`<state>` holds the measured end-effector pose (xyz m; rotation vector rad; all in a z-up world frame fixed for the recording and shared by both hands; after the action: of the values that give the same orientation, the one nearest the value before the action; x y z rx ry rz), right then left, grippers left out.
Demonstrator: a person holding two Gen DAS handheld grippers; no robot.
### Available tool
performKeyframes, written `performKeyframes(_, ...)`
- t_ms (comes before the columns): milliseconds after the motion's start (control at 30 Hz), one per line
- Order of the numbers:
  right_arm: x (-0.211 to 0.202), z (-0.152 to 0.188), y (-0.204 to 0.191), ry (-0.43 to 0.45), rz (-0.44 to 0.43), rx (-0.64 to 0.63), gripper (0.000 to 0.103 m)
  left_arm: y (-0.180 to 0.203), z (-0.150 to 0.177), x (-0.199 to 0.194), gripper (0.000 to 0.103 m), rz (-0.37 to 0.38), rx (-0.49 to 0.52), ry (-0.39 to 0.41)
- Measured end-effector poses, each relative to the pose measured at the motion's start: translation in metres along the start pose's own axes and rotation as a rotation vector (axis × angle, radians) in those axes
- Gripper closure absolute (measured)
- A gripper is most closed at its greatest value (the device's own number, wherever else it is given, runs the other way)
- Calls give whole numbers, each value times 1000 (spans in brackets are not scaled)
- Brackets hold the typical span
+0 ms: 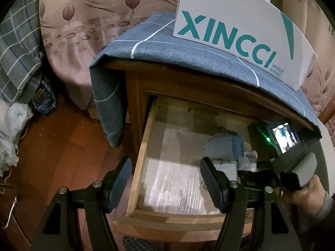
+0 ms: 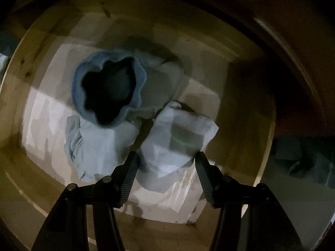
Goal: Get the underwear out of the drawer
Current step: 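Grasp the white underwear with the right gripper and lift it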
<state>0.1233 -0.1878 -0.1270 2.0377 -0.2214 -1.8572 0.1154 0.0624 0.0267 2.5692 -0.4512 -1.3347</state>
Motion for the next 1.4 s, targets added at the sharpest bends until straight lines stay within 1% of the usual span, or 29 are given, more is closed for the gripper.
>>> performKeyframes(133, 6, -10, -2, -12, 33, -22, 47, -1, 0, 1, 33, 3, -8, -2)
performKeyframes(200, 12, -9, -7, -16, 48, -42, 42, -2, -1, 1, 33, 3, -10, -3)
performKeyframes(300, 20, -10, -11, -40, 67, -71, 42, -2, 0, 1, 33, 5, -10, -4)
performKeyframes(433, 18, -12, -13, -24, 66, -107, 43, -2, 0, 4, 33, 5, -14, -10)
performKeyframes(500, 18, -11, -12, -19, 59, -114, 48, -2, 0, 5, 33, -1, -11, -17)
performKeyframes(533, 18, -11, -11, -20, 50, -113, 49, -1, 0, 5, 33, -2, -10, -18)
performKeyframes(567, 15, -12, -22, -22, 42, -108, 50, -1, 0, 6, 33, -3, -9, -20)
performKeyframes(800, 19, 2, -18, -41, -7, -138, 52, -3, 2, 9, 33, -15, -11, -35)
performKeyframes(900, 18, 2, -18, -37, -25, -142, 51, -2, 2, 10, 33, -18, -7, -42)
performKeyframes(1000, 23, 4, -21, -34, -22, -154, 47, 0, 2, 12, 33, -26, 5, -51)
performKeyframes(1067, 30, -1, -13, -31, -15, -165, 46, 0, 3, 12, 33, -31, 11, -57)
performKeyframes(1167, 25, 8, -16, -30, -31, -173, 45, 0, 3, 16, 33, -33, 8, -73)
performKeyframes(1233, 24, 9, -17, -32, -46, -169, 48, 0, 4, 18, 33, -32, 6, -83)
performKeyframes(1300, 25, 9, -15, -47, -62, -158, 53, 1, 5, 22, 33, -33, 15, -105)
performKeyframes(1400, 30, 17, -15, -78, -67, -173, 55, 5, 7, 25, 33, -39, 38, -118)
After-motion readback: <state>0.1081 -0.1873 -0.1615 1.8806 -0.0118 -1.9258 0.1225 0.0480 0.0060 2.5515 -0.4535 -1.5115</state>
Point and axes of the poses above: each gripper's, at about its wrist camera, not at the fingertips, and x roughly the way its jaws point, y to its right, z to its underside, the point moved 4 cm from there along x, roughly the way its jaws point, and after that the axes turned 13 degrees about z, right-handed, at the moved point
